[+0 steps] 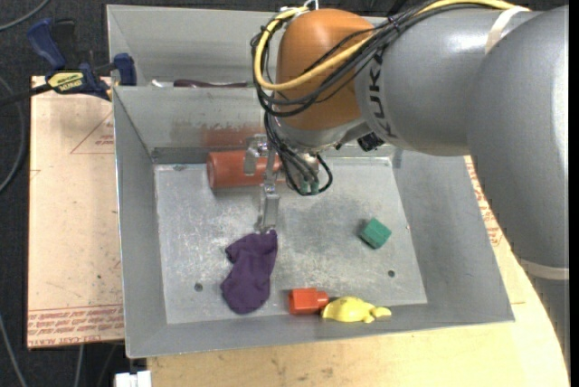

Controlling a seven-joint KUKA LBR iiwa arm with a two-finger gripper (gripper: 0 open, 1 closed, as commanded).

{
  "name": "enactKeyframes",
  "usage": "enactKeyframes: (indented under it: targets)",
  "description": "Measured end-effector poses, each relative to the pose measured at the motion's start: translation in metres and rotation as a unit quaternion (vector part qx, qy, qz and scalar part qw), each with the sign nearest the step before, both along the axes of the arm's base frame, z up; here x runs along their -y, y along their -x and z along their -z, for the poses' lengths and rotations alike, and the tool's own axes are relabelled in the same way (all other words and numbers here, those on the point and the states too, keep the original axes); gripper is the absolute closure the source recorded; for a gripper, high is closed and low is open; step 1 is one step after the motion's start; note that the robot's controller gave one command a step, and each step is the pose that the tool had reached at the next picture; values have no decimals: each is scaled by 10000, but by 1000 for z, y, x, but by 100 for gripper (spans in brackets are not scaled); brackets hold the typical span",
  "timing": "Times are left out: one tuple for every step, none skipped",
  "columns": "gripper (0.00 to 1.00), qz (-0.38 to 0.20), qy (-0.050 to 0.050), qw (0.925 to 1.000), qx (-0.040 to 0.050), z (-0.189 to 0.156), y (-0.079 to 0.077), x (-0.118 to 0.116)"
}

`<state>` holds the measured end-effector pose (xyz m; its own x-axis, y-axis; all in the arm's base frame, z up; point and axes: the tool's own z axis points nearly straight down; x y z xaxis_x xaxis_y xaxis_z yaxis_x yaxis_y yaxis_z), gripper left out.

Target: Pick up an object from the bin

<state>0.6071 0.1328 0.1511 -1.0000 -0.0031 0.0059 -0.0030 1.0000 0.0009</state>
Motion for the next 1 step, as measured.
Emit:
enactKeyframes:
  targets:
    - [0,9,-3,10000,32,-5,-1,0]
